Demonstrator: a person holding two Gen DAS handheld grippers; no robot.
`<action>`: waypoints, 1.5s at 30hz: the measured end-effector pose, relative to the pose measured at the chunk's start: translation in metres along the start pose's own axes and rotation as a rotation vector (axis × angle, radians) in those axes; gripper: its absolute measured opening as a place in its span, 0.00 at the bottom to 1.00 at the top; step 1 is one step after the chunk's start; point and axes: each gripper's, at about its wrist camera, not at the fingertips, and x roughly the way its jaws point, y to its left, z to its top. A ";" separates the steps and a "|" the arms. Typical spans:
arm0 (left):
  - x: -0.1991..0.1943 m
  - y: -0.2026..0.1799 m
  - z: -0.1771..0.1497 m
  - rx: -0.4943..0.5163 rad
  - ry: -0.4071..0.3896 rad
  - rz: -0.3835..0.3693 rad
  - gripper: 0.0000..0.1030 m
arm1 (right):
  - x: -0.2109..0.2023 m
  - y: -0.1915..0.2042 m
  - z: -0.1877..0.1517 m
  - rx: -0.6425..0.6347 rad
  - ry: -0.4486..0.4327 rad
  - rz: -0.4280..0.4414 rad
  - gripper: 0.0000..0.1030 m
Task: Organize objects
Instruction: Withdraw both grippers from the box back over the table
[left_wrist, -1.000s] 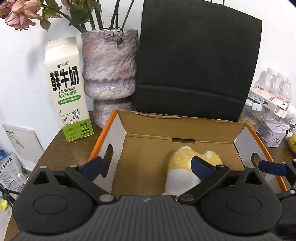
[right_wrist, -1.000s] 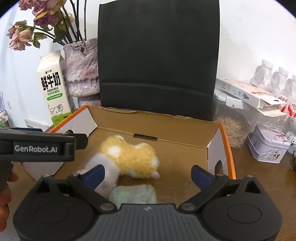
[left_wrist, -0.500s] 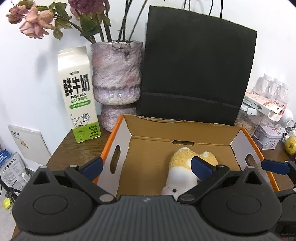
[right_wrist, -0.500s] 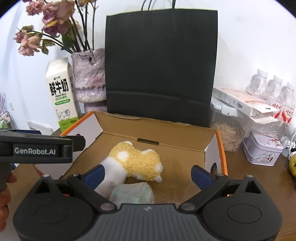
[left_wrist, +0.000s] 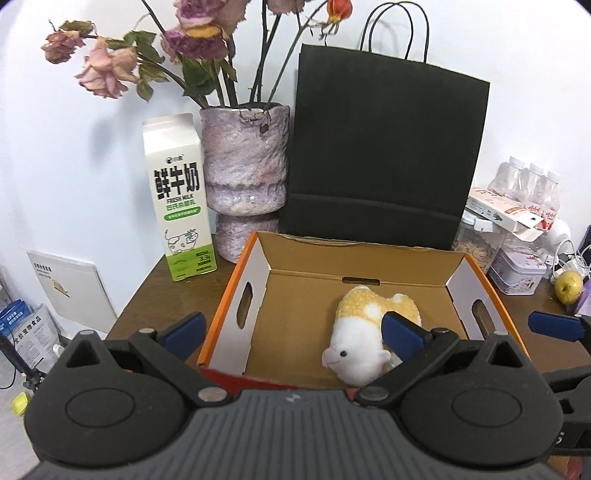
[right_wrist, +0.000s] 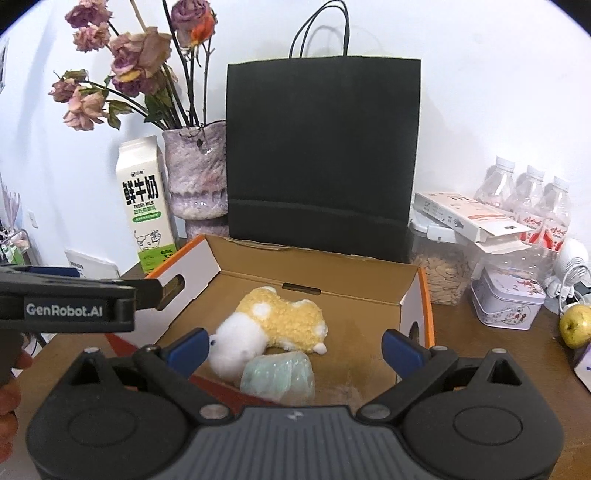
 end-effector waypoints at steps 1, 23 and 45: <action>-0.004 0.000 -0.001 -0.001 -0.002 0.002 1.00 | -0.004 0.000 -0.002 0.001 -0.002 -0.001 0.97; -0.108 -0.004 -0.060 0.000 -0.039 0.013 1.00 | -0.111 0.001 -0.053 0.006 -0.049 -0.015 0.97; -0.219 -0.001 -0.161 -0.015 -0.095 0.026 1.00 | -0.220 0.007 -0.144 -0.017 -0.110 -0.009 0.97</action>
